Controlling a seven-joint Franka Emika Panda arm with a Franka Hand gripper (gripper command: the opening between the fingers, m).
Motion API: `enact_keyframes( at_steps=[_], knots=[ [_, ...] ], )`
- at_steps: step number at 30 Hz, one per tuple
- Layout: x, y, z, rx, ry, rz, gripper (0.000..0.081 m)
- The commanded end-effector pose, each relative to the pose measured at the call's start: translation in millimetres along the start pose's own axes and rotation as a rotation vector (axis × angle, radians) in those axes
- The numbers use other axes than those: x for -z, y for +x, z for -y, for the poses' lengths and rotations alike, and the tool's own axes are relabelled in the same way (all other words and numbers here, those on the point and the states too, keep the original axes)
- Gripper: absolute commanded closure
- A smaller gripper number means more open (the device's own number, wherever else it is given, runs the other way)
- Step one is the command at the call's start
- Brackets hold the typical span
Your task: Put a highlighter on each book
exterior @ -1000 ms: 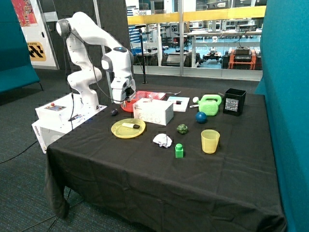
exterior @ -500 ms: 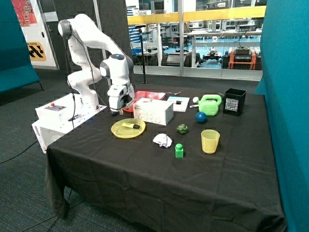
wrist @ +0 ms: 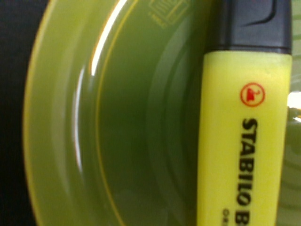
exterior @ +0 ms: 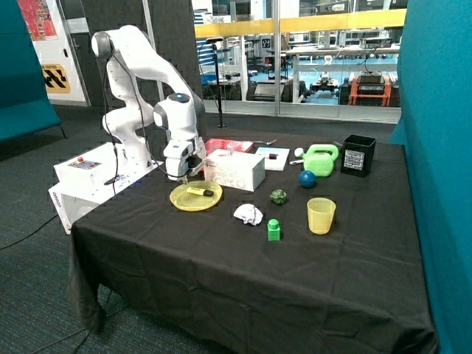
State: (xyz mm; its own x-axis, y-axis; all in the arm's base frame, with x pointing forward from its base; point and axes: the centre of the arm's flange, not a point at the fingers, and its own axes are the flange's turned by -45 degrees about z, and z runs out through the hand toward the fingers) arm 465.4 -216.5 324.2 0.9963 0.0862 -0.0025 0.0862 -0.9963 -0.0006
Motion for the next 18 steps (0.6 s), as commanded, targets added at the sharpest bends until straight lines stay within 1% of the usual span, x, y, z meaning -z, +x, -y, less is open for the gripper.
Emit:
enact_keyframes(
  at_steps=[1, 11, 18],
  knots=[
    [-16.8, 3, -1, 0.002, -0.0006, -0.0025, 0.0360],
    [-31.2, 5, 3, -0.003, -0.0006, -0.0025, 0.0366],
    [-37.4, 6, 4, -0.011, -0.0005, -0.0025, 0.0375]
  ],
)
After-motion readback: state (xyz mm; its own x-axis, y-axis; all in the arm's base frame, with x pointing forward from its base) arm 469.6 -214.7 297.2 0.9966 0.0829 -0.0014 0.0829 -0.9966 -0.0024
